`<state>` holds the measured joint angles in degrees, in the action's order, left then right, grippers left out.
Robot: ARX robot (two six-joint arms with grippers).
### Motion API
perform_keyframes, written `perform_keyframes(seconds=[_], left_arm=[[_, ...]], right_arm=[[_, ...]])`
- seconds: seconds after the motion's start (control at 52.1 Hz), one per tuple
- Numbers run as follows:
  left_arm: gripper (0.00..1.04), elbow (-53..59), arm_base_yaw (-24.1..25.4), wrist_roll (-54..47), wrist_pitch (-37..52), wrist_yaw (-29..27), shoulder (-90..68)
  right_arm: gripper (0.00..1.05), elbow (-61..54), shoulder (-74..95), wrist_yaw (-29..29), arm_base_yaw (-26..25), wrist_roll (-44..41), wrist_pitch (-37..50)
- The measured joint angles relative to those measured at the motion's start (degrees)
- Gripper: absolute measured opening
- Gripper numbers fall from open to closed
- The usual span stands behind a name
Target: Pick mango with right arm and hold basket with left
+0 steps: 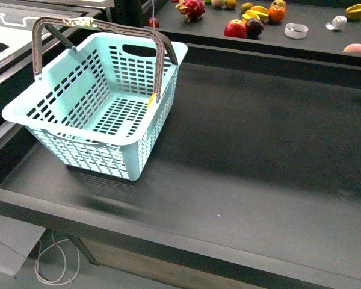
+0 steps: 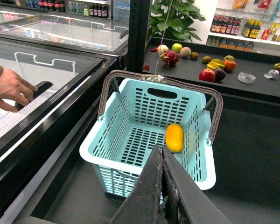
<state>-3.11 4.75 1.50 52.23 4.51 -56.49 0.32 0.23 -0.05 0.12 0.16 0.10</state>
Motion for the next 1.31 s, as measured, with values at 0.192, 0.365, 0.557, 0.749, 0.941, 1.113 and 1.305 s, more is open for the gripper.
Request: perform_keyframes(seconds=[0.192, 0.365, 0.557, 0.749, 0.941, 1.113, 1.305], left_arm=[[0.02, 1.6, -4.6, -0.8, -8.0, -4.3, 10.2], [0.02, 1.9, -4.6, -0.9, -14.8, -4.5, 18.0], [0.02, 1.9, -4.6, -1.0, -22.5, -4.5, 26.5], [0.02, 1.9, -4.6, -1.0, -29.0, -4.5, 33.4], [0.02, 1.9, -4.6, -1.0, -34.9, -4.5, 39.4], [0.02, 1.9, -4.6, -1.0, -39.7, -4.5, 44.2], [0.02, 1.9, -4.6, -1.1, -51.3, -4.5, 54.2]], right_arm=[[0.96, 0.0, 0.0, 0.0, 0.0, 0.0, 0.0], [0.96, 0.0, 0.0, 0.0, 0.0, 0.0, 0.0], [0.96, 0.0, 0.0, 0.0, 0.0, 0.0, 0.0], [0.96, 0.0, 0.0, 0.0, 0.0, 0.0, 0.0], [0.96, 0.0, 0.0, 0.0, 0.0, 0.0, 0.0], [0.96, 0.0, 0.0, 0.0, 0.0, 0.0, 0.0], [0.96, 0.0, 0.0, 0.0, 0.0, 0.0, 0.0]])
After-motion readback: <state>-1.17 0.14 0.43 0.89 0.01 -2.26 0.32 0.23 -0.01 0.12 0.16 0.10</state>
